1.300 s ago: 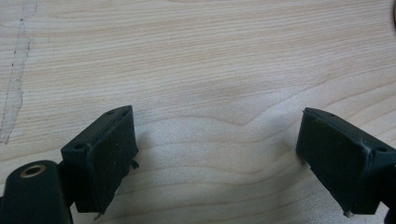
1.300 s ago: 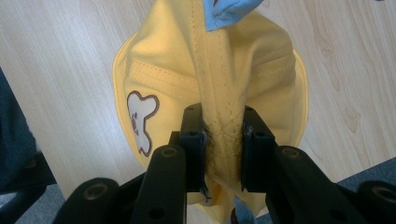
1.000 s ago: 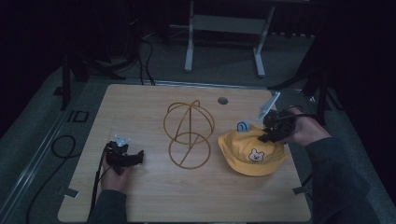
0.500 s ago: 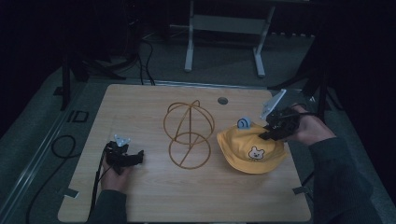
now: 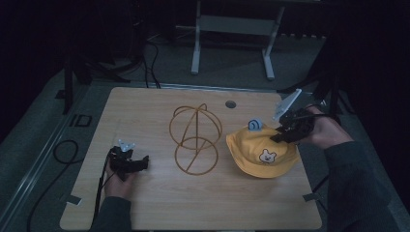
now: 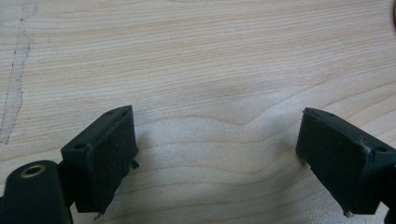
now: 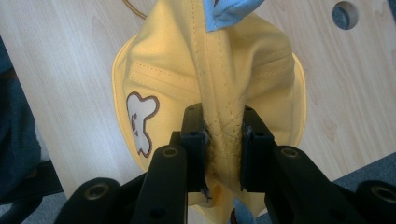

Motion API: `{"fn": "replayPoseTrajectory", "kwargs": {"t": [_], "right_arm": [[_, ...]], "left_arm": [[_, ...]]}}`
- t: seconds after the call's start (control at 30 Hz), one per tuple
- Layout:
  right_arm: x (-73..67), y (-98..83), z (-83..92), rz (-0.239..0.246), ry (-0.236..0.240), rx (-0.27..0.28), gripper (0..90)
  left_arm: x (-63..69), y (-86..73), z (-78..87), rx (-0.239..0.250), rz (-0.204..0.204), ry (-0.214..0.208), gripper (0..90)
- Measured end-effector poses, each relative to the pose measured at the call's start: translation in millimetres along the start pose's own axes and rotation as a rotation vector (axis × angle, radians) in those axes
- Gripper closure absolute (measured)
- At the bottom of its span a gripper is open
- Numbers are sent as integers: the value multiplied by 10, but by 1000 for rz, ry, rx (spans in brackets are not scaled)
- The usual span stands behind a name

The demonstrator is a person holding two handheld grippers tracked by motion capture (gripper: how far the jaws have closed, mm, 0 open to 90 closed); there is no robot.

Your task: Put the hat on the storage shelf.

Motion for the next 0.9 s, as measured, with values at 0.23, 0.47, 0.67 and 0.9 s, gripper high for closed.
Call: {"fn": "replayPoseTrajectory", "kwargs": {"t": [0.23,0.47,0.67,0.9], "right_arm": [[31,11,60,-1,-6,1,756],[67,6,103,-9,-14,17,757],[109,-10,128,-20,-16,26,757],[178,6,142,-32,-23,45,759]], "left_arm": [[-2,1,0,0,-3,1,121],[-3,1,0,0,-2,1,121],[-2,1,0,0,-3,1,121],[-2,1,0,1,-1,1,121]]}}
Point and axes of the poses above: each handheld gripper's, and its own axes: z roughly backward along the jaws, y roughly out of its top, x roughly to its right, the point moved 10 cm from there along -z, roughly forward along the jaws, and after that the axes turned 7 degrees about z, right-handed, at the moved point
